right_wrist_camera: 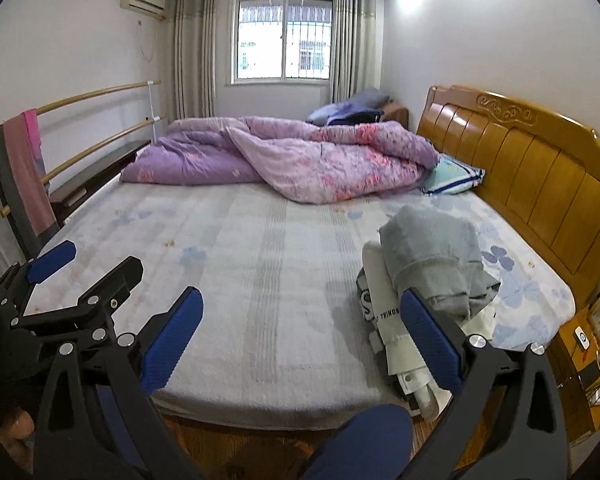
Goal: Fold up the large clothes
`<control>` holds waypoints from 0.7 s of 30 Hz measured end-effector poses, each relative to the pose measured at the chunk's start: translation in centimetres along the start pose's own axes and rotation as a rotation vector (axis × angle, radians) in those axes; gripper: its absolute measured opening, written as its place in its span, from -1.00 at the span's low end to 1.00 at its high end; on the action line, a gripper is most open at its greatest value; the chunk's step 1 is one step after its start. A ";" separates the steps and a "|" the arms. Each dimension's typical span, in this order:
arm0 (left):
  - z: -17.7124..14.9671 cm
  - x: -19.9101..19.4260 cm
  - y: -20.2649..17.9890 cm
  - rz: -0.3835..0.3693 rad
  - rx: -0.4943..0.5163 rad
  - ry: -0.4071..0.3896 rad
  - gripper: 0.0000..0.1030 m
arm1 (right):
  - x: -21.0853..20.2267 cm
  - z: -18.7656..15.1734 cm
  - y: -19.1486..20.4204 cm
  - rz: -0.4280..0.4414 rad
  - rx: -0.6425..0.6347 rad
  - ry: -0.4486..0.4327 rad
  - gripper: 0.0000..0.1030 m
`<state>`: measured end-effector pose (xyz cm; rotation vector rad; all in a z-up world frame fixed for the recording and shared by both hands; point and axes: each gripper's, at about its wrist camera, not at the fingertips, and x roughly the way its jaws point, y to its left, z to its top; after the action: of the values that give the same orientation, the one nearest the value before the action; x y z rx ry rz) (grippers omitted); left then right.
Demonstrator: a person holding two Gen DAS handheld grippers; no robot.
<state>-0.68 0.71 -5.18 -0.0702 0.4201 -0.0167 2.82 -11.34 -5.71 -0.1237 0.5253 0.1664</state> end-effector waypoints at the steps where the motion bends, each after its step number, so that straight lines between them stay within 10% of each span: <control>1: 0.1 -0.2 -0.1 0.005 0.003 -0.003 0.91 | -0.1 0.1 0.1 -0.001 0.000 -0.005 0.85; 21: 3.5 -0.1 -0.3 0.080 0.035 -0.105 0.91 | 0.0 3.0 -0.4 0.023 0.014 -0.137 0.85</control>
<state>0.60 0.60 -1.95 -0.0199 0.3175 0.0582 4.33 -11.21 -3.08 -0.0920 0.3909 0.1927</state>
